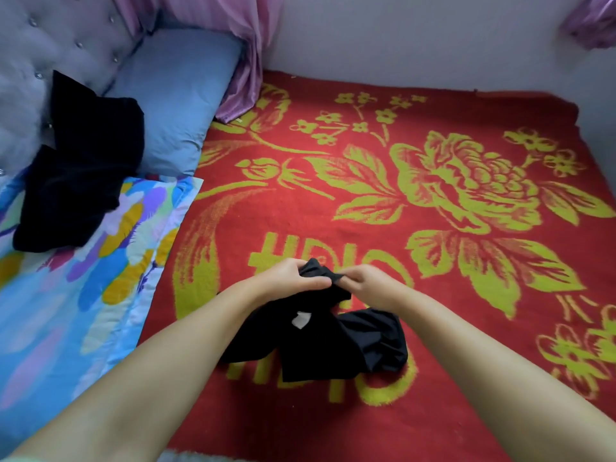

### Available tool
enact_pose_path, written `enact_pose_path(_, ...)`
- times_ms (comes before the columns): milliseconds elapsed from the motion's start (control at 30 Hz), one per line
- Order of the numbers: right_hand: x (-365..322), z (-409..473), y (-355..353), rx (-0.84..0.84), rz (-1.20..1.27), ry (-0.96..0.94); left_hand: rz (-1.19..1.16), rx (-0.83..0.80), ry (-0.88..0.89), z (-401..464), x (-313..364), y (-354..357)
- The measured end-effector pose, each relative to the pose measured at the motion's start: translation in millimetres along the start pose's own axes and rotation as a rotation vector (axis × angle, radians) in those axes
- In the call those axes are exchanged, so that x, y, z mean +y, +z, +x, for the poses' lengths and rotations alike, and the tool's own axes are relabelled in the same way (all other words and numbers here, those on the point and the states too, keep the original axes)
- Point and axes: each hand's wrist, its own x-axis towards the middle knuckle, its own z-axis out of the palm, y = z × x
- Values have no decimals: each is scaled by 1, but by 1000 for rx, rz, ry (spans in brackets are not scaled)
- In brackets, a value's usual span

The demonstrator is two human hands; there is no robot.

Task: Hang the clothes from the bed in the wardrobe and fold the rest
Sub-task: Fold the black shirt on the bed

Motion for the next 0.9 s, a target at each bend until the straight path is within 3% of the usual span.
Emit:
enact_pose_path(133,-18,-7,-22,199,103,-29,542,12,46,-6,1,-9)
enact_pose_path(233,-39,-9,-27,256,199,-42,707,331,58,-7,3,-15)
enact_pose_path(300,-54,-14,-38,253,367,-16,594,474,49,-8,3,-20)
enact_pose_path(400,-71,-28,-67,207,586,20,224,612,45,-11,4,-31)
enact_pose_path(500,-87,-44,-100,165,647,-10,-25,795,122,-19,14,-41)
enact_pose_path(567,-97,-52,-119,121,592,-55,-34,852,178,-22,26,-44)
enact_pose_path(667,-107,-60,-142,66,468,-84,-25,886,150,-23,40,-49)
enact_pose_path(800,-110,-74,-174,73,376,-88,-64,917,-39,-31,34,-70)
enact_pose_path(900,-103,-81,-199,-41,212,26,-329,666,-237,-44,25,-85)
